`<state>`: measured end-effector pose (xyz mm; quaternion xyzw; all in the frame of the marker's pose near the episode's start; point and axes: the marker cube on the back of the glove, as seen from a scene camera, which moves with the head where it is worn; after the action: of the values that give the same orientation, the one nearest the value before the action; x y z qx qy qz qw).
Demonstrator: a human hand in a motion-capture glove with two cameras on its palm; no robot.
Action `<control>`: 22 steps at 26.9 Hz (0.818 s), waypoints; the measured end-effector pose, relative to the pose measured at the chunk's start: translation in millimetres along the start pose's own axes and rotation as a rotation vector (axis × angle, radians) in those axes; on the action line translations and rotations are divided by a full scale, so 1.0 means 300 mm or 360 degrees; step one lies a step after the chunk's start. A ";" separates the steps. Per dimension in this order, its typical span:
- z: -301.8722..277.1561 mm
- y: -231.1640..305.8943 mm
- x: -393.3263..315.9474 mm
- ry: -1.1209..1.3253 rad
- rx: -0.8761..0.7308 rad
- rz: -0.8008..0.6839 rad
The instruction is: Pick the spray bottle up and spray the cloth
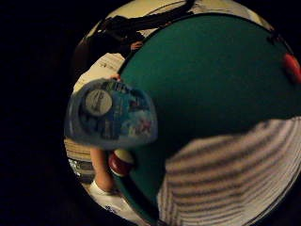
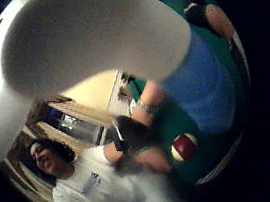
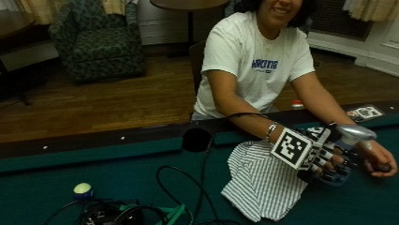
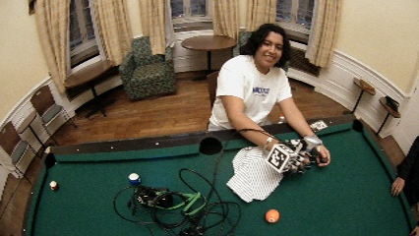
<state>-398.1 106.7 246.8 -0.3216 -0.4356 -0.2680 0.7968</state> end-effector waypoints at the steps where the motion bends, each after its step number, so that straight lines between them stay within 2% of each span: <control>1: -0.021 0.016 -0.001 0.0048 -0.0003 -0.0008; 8: -0.178 0.178 0.005 0.0485 -0.0094 -0.0083; 15: -0.293 0.350 -0.027 0.1088 -0.0259 -0.0202; 22: -0.395 0.497 -0.120 0.1331 -0.0352 -0.0314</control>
<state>-247.9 120.6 125.0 -0.2257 -0.0731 -0.4949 0.8359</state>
